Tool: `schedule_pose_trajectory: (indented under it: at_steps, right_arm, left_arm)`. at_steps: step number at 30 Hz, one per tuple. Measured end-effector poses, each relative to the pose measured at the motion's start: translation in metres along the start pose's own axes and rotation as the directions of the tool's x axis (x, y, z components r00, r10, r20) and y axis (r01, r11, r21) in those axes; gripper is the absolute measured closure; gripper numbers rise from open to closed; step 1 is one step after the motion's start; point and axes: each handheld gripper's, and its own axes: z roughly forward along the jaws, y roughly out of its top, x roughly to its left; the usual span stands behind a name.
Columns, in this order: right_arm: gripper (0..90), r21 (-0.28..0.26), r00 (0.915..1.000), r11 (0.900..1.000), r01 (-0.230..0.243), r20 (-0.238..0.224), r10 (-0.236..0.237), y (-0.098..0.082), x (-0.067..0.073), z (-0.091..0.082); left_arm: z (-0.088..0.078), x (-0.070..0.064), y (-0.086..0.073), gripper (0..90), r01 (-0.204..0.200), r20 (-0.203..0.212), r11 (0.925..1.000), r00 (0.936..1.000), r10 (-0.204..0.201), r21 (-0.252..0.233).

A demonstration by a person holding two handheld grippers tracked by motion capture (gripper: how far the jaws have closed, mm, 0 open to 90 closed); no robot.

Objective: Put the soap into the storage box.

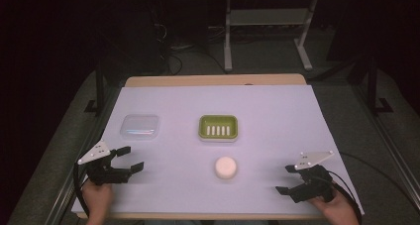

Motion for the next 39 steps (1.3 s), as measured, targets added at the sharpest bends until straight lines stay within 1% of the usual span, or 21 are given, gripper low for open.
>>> schedule_pose_trajectory:
  at_steps: [4,6,10,13,14,17,18,21,23,25,27,30,34,39]
  right_arm:
    - [20.2,0.003,0.9998,1.000,0.002,-0.020,-0.002,0.001,0.001,0.001]
    - [20.2,0.005,0.9997,1.000,0.000,-0.025,0.000,0.001,0.001,0.002]
    - [19.2,0.016,0.9996,1.000,0.019,-0.020,-0.019,0.006,0.004,0.003]
    - [18.6,0.018,0.9993,0.999,0.029,-0.025,-0.028,0.009,0.005,0.004]
    - [18.1,0.034,0.9989,0.999,0.027,-0.041,-0.025,0.013,0.005,0.005]
    - [18.0,0.047,0.9986,0.998,0.040,-0.035,-0.038,0.017,0.005,0.007]
    - [17.2,0.052,0.9976,0.997,0.054,-0.045,-0.052,0.021,0.006,0.008]
    - [16.0,0.075,0.9968,0.995,0.065,-0.052,-0.062,0.029,0.008,0.009]
    - [16.0,0.070,0.9961,0.995,0.074,-0.053,-0.071,0.032,0.009,0.009]
    - [15.9,0.076,0.9958,0.994,0.079,-0.052,-0.075,0.035,0.009,0.010]
    - [15.2,0.070,0.9957,0.995,0.076,-0.058,-0.072,0.038,0.008,0.010]
    - [15.1,0.071,0.9957,0.995,0.070,-0.065,-0.066,0.041,0.008,0.010]
    - [15.1,0.085,0.9941,0.992,0.088,-0.071,-0.082,0.049,0.011,0.014]
    - [15.0,0.082,0.9930,0.992,0.100,-0.071,-0.094,0.053,0.013,0.016]
  left_arm:
    - [0.000,0.000,0.000,14.5,-0.009,0.002,1.0000,1.0000,0.009,0.004]
    - [0.001,-0.002,0.000,14.5,-0.004,0.005,1.0000,1.0000,0.004,0.002]
    - [0.002,-0.003,0.001,14.5,-0.008,0.005,1.0000,1.0000,0.008,0.005]
    - [0.002,-0.003,0.001,14.5,-0.008,0.006,1.0000,1.0000,0.008,0.004]
    - [0.002,-0.003,0.000,14.5,-0.007,0.004,1.0000,1.0000,0.007,0.005]
    - [0.002,-0.004,0.000,14.5,-0.006,0.004,1.0000,1.0000,0.006,0.003]
    - [0.002,-0.004,0.000,14.5,-0.012,0.004,0.9999,0.9999,0.012,0.007]
    - [0.003,-0.005,0.000,14.5,-0.010,0.005,0.9999,0.9999,0.010,0.012]
    - [0.003,-0.005,0.000,14.5,-0.010,0.005,0.9999,0.9999,0.010,0.010]
    - [0.002,-0.005,0.000,14.5,-0.011,0.003,0.9999,0.9999,0.011,0.013]
    - [0.002,-0.005,-0.001,14.5,-0.005,0.002,0.9999,1.0000,0.005,0.010]
    - [0.002,-0.005,-0.001,14.4,-0.007,0.001,0.9999,1.0000,0.007,0.010]
    - [0.001,-0.004,-0.001,14.5,-0.004,0.001,1.0000,1.0000,0.004,0.008]
    - [0.001,-0.004,-0.001,14.5,-0.006,0.002,1.0000,1.0000,0.006,0.007]
